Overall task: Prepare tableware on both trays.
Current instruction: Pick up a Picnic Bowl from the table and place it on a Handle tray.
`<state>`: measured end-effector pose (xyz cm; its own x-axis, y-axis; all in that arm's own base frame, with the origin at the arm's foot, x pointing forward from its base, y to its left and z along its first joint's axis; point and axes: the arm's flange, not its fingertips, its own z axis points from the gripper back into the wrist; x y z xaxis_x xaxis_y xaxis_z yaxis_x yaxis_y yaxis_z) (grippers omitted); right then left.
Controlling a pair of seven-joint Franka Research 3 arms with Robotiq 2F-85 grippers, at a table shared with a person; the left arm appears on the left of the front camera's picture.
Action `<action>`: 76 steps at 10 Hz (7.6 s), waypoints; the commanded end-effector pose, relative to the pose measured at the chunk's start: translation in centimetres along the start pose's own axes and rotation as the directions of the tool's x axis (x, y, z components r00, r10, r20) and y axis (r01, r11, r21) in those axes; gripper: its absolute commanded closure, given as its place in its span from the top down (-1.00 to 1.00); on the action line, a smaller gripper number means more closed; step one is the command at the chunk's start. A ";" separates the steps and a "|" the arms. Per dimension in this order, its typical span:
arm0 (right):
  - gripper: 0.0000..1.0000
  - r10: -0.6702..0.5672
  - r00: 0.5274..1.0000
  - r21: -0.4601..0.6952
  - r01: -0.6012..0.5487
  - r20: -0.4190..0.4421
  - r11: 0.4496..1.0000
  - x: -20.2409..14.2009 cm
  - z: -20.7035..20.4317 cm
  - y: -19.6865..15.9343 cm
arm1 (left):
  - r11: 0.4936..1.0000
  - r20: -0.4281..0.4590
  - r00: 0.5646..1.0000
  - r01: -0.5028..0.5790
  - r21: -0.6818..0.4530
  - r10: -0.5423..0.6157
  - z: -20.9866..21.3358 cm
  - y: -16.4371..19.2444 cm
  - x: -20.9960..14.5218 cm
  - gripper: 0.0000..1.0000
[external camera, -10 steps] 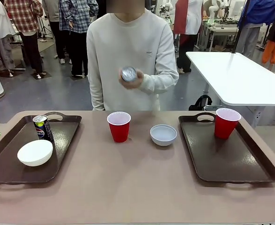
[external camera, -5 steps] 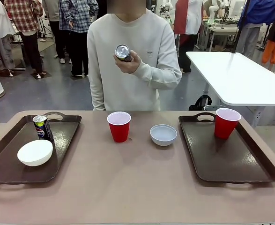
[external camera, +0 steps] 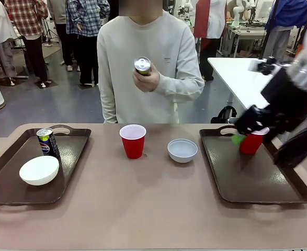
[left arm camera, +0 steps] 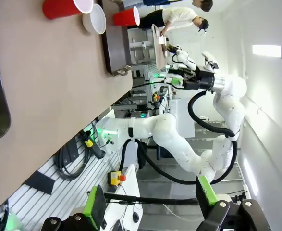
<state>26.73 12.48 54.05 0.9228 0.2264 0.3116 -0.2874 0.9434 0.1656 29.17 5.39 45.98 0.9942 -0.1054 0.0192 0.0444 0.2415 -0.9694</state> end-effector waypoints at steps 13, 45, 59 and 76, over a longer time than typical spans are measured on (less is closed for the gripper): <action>1.00 0.008 1.000 0.099 -0.007 -0.007 0.995 -13.0 10.3 -9.1 | 0.999 0.003 1.000 0.027 -0.017 -0.027 0.1 0.0 0.0 1.00; 1.00 0.124 0.991 -0.023 -0.124 0.039 0.992 -3.8 -0.7 0.4 | 0.999 0.003 1.000 0.027 -0.017 -0.027 0.1 0.0 0.0 1.00; 1.00 0.158 0.987 -0.162 -0.157 -0.008 0.974 8.8 -7.5 6.3 | 0.999 0.003 1.000 0.027 -0.017 -0.027 0.1 0.0 0.0 1.00; 0.71 -0.227 0.955 -0.199 0.189 -0.189 0.962 23.3 -23.6 1.1 | 0.999 0.003 1.000 0.027 -0.017 -0.027 0.1 0.0 0.0 1.00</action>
<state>53.25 24.44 39.82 0.9922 0.0893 0.0874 -0.0961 0.9924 0.0768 29.23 5.45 45.95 0.9940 -0.1077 0.0208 0.0462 0.2396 -0.9698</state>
